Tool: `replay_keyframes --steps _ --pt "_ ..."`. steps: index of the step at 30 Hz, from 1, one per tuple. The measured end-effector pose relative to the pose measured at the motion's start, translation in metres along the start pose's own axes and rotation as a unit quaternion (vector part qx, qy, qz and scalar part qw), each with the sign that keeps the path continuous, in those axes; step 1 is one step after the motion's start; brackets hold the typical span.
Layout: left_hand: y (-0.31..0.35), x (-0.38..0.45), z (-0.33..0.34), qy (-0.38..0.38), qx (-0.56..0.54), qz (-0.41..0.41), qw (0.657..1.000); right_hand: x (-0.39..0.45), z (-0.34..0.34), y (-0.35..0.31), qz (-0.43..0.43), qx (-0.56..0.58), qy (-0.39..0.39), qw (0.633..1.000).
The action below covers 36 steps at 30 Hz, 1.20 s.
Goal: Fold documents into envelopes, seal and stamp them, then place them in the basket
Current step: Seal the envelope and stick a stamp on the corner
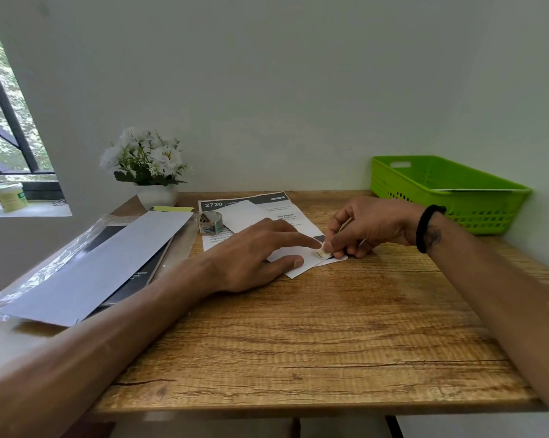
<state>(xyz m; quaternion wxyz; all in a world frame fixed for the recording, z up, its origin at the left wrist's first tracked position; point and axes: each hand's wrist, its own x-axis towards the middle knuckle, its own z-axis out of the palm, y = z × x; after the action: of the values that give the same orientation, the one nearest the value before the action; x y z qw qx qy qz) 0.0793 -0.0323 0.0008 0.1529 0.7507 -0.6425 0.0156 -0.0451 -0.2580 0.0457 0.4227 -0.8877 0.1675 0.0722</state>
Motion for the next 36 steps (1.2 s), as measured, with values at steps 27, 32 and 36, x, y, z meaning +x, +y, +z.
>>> replay_keyframes --steps 27,32,36 --pt "-0.0033 0.0020 0.0011 -0.007 -0.002 0.010 1.000 0.0014 0.0052 -0.0052 0.023 -0.070 0.043 0.996" --pt "-0.0021 0.0018 0.0013 -0.004 -0.009 0.012 1.000 0.0032 0.0026 0.0000 0.025 -0.066 0.072 0.995" --pt "-0.0016 0.0018 0.0004 -0.007 -0.011 0.009 1.000 0.0040 0.0025 0.0026 0.017 -0.037 0.088 0.995"
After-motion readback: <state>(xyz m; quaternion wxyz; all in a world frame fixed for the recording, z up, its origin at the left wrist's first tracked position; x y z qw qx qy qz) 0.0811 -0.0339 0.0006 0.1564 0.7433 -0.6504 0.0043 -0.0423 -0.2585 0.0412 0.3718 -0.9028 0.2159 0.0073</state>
